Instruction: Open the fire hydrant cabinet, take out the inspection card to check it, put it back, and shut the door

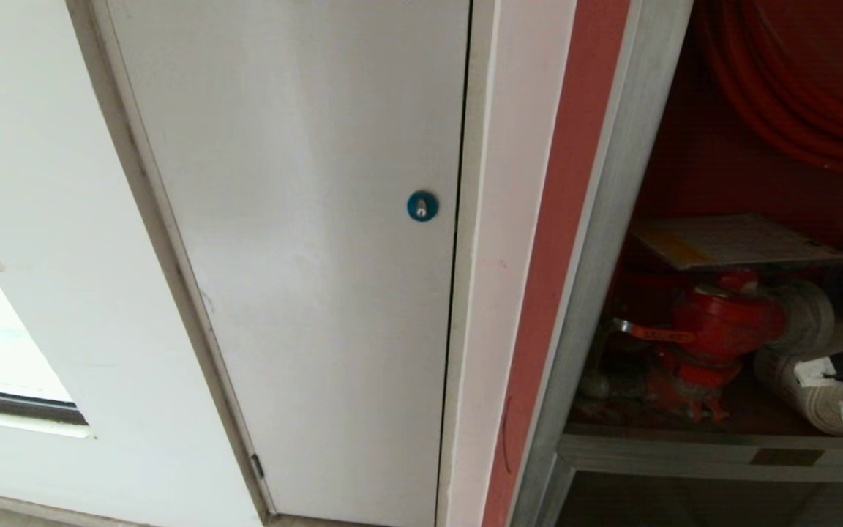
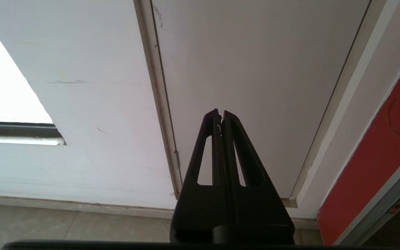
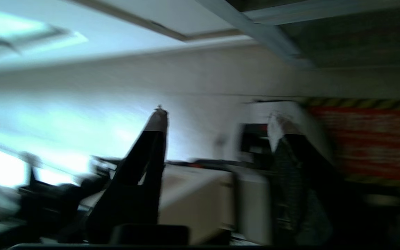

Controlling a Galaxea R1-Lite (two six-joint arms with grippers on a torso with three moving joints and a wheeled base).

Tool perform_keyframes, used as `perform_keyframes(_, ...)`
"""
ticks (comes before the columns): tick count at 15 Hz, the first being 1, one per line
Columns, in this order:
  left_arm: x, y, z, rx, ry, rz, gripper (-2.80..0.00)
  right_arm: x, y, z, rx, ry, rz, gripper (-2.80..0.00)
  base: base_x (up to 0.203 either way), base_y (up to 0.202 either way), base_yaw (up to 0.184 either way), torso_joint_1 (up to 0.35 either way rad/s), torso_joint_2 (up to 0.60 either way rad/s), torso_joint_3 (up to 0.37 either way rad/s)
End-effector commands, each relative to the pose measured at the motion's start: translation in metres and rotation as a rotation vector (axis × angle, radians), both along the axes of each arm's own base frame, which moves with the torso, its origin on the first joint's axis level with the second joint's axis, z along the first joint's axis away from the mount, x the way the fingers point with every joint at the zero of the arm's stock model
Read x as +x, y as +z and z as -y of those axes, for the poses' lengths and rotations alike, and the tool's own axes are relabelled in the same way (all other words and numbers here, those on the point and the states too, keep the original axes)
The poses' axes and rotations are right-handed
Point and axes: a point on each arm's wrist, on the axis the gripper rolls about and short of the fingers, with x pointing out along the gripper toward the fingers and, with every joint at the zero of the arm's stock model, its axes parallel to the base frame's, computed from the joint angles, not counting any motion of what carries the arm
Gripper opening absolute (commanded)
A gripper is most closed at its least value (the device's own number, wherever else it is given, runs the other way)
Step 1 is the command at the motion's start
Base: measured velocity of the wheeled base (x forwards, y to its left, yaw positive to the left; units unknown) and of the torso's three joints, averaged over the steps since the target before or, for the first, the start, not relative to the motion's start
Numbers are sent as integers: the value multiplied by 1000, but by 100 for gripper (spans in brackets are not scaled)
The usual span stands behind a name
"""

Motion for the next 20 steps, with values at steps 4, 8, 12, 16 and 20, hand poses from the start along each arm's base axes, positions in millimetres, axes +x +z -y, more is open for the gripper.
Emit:
perform_keyframes(4, 0, 0, 0, 0, 0, 0, -280, 48, 14, 2, -337, 221, 44, -280, 0, 0, 0, 0, 0, 0)
perform_keyframes(8, 0, 0, 0, 0, 0, 0, -280, 81, 19, -2, -457, 285, 76, -280, 0, 0, 0, 0, 0, 0)
perform_keyframes(12, 0, 0, 0, 0, 0, 1, -280, 106, 21, -4, -464, 290, 90, -280, 0, 0, 0, 0, 0, 0)
perform_keyframes(16, 0, 0, 0, 0, 0, 0, -280, 129, 17, -8, -477, 298, 88, -280, 0, 0, 0, 0, 0, 0)
perform_keyframes(20, 0, 0, 0, 0, 0, 0, -280, 147, 14, -9, -485, 287, 87, -280, 0, 0, 0, 0, 0, 0)
